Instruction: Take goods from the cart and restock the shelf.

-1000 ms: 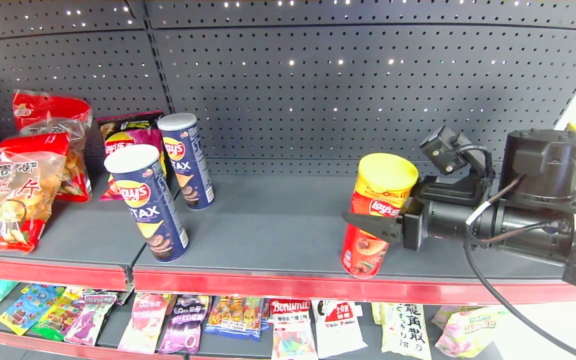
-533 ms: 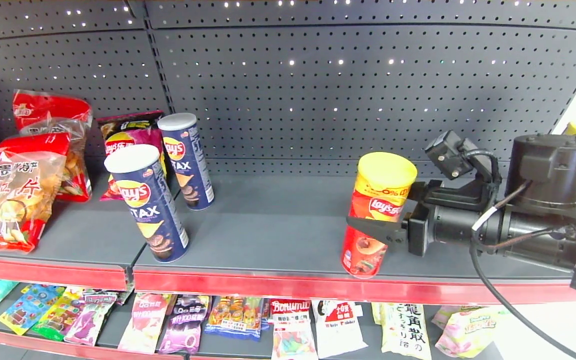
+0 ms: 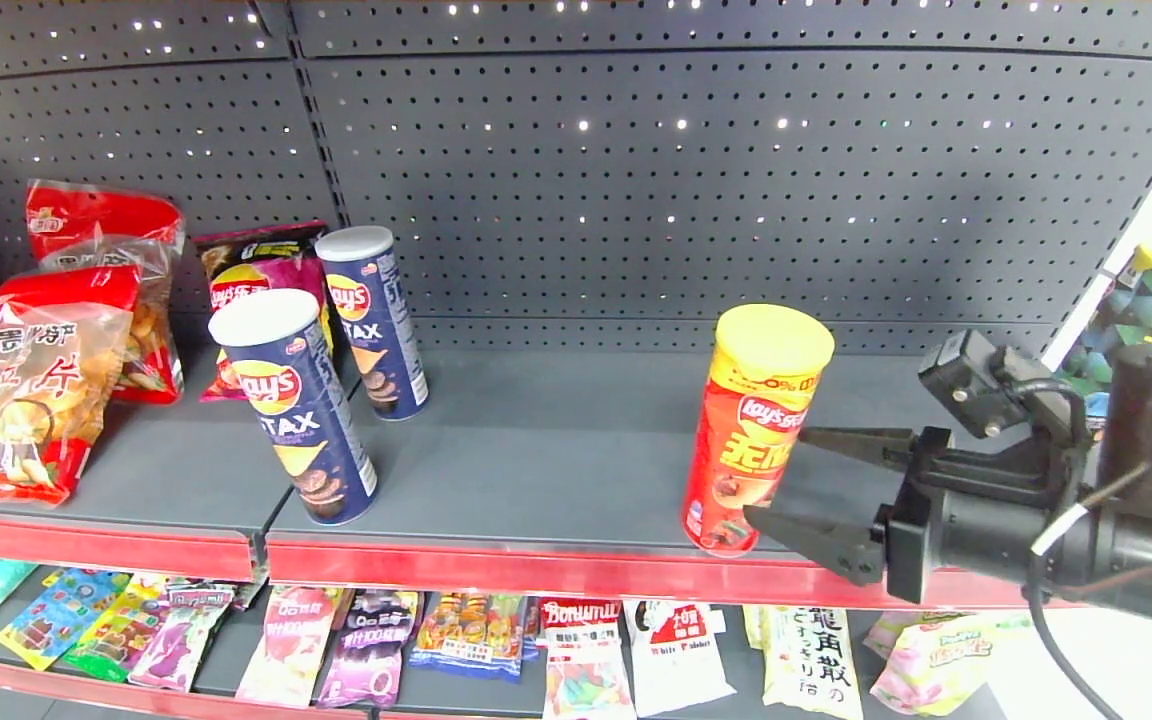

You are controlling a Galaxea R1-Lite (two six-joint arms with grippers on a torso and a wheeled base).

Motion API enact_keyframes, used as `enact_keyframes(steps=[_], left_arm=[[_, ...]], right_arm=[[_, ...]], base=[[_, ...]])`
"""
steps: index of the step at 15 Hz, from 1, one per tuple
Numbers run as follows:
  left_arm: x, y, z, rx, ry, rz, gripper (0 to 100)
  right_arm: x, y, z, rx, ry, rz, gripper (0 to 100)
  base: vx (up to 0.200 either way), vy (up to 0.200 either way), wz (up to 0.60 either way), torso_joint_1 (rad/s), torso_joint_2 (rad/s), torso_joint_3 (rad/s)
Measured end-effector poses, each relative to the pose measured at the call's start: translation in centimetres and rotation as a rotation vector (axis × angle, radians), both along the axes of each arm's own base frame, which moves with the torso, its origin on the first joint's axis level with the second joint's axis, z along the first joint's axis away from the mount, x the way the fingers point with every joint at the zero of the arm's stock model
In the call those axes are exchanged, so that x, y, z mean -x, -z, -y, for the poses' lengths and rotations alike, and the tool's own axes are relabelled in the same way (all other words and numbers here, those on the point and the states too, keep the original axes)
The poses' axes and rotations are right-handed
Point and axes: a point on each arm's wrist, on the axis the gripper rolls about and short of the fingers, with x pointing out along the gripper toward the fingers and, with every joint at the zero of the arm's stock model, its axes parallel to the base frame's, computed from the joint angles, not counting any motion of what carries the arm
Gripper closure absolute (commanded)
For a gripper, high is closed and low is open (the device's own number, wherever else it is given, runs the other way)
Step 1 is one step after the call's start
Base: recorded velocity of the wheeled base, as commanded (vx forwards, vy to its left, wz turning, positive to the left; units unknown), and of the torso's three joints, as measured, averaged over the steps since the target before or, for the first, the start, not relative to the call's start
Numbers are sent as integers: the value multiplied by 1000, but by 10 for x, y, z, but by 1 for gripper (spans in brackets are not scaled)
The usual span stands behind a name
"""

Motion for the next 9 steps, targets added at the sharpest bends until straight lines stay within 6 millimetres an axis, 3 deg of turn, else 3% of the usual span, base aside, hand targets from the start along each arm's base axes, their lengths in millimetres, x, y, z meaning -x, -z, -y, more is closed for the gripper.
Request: enact_keyframes(steps=[6,9], left_arm=[[0,-4,1,9,28,6,100],[0,-21,0,15,-9,30,100]], right_arm=[[53,7,39,16,160,51,0],[87,7,69,17,306,94,0]], base=[[0,0,0,0,0,0],[0,0,0,0,0,0]])
